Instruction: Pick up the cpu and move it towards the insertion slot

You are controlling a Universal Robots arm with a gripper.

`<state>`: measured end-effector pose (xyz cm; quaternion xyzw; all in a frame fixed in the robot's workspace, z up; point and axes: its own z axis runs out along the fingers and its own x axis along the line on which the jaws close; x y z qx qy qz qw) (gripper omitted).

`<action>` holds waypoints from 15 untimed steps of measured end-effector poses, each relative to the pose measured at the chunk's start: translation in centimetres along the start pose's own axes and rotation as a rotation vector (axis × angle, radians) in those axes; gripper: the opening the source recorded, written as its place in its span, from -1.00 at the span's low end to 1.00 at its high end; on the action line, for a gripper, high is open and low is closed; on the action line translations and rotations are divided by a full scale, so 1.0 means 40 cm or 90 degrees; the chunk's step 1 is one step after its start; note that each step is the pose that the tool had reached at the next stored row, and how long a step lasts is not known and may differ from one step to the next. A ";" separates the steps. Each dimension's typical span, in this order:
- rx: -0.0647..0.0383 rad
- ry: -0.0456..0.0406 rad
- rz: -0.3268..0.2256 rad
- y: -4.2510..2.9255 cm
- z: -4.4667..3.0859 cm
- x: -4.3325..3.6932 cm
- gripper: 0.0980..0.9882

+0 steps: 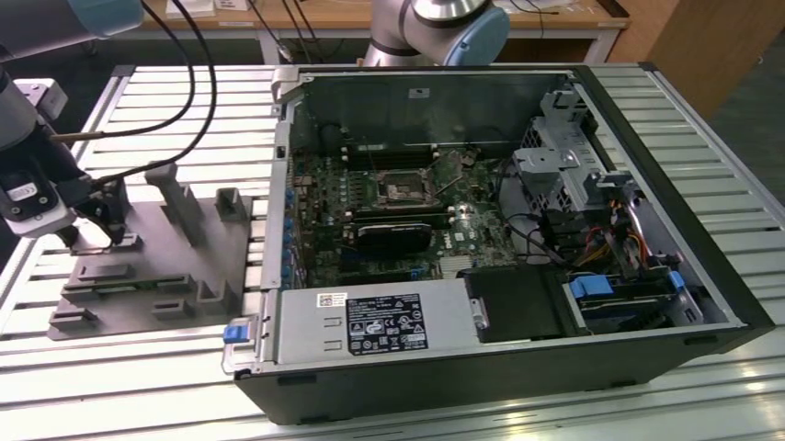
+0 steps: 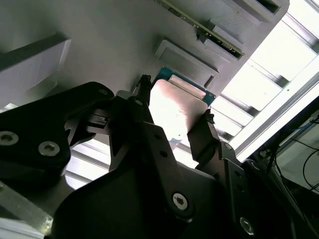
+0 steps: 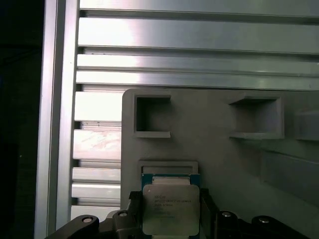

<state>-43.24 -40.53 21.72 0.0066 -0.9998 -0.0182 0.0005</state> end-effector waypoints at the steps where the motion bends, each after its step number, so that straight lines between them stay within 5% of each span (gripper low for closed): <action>1: 0.000 0.0000 0.000 0.000 -0.001 0.000 0.00; 15: 0.000 0.0001 0.000 0.008 -0.016 0.000 0.00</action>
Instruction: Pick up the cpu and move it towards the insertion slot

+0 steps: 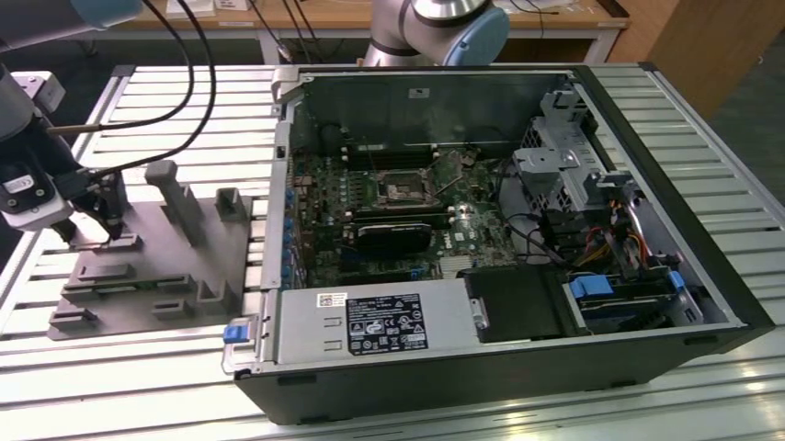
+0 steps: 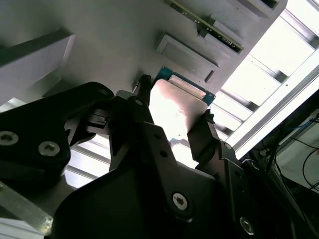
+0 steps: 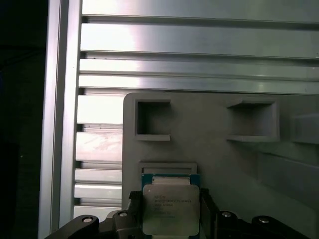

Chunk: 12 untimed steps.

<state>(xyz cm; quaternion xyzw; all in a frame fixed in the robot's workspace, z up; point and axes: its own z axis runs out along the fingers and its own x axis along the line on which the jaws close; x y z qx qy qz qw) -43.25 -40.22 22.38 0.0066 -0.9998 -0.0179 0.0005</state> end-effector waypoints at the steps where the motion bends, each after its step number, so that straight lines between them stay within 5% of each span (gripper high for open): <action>1: 0.000 -0.0001 0.000 0.001 -0.001 0.000 0.00; 12: 0.002 0.0000 0.000 0.010 -0.016 0.000 0.00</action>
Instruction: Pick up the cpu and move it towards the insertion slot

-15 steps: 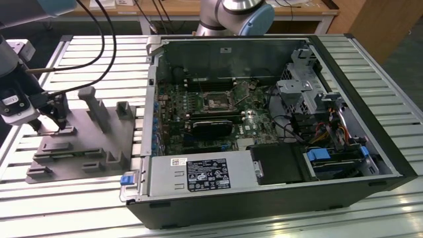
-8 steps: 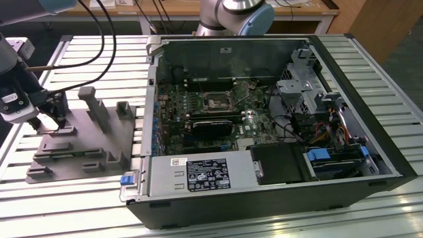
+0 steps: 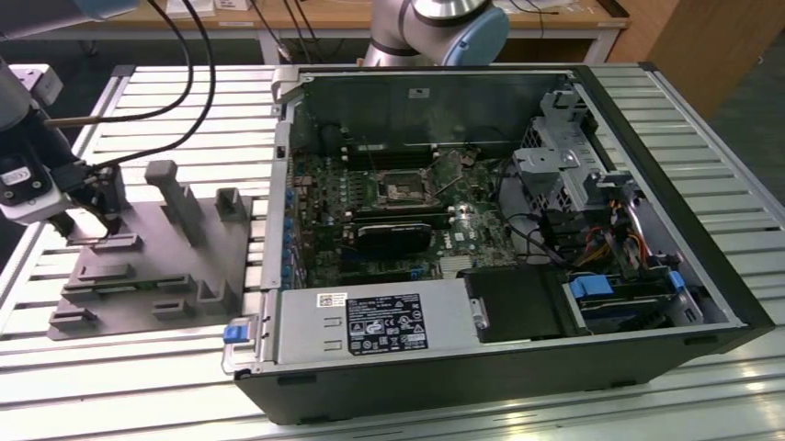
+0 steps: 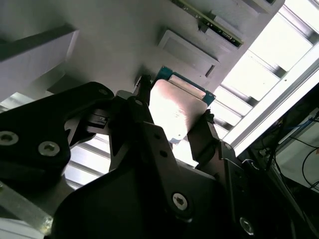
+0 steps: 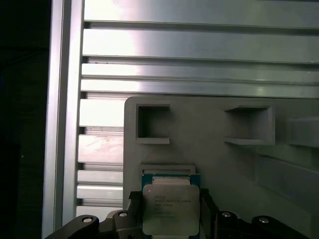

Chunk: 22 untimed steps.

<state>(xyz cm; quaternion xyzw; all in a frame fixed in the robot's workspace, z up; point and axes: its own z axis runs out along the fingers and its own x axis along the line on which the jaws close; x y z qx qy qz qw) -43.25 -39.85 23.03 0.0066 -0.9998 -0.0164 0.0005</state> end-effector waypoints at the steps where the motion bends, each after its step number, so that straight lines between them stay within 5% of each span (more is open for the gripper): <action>1: 0.000 0.0001 0.000 0.001 -0.001 0.000 0.00; 22: 0.004 0.0001 0.000 0.017 -0.030 0.000 0.00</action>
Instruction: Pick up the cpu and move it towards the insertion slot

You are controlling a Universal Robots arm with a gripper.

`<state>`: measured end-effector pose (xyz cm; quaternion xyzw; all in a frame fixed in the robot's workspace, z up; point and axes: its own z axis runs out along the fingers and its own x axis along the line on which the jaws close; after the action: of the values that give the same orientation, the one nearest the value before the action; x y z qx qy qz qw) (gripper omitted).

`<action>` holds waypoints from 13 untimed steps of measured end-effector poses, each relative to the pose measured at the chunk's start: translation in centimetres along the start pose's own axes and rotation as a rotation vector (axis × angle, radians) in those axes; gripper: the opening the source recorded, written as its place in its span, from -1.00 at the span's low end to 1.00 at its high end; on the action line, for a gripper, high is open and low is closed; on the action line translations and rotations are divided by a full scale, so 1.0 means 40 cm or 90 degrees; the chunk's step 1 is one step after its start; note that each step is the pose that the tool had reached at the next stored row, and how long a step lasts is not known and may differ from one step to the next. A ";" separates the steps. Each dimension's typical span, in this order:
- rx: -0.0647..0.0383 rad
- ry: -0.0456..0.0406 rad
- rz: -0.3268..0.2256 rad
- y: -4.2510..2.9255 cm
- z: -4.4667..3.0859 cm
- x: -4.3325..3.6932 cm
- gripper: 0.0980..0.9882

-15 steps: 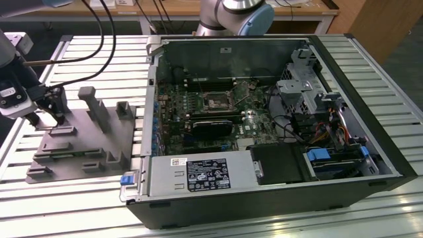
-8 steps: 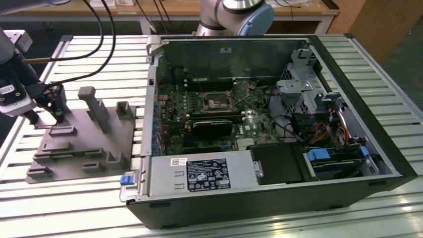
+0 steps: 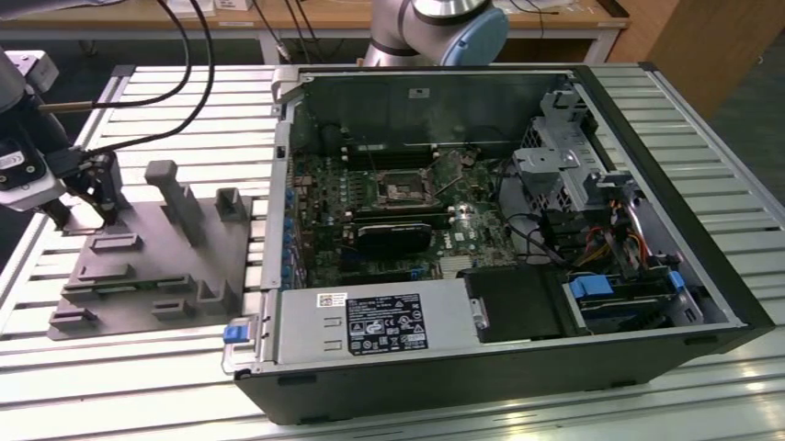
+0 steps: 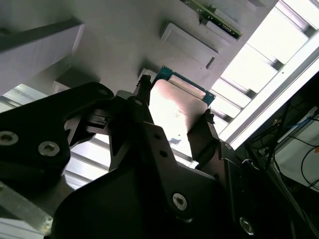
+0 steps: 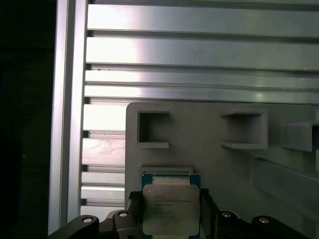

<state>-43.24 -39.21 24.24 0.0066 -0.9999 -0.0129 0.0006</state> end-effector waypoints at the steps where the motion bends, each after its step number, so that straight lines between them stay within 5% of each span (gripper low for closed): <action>1: 0.000 -0.0001 0.000 0.001 -0.001 0.000 0.00; 13: 0.003 0.0000 0.000 0.007 -0.018 0.000 0.00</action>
<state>-43.24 -38.94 24.96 0.0066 -0.9999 -0.0106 0.0005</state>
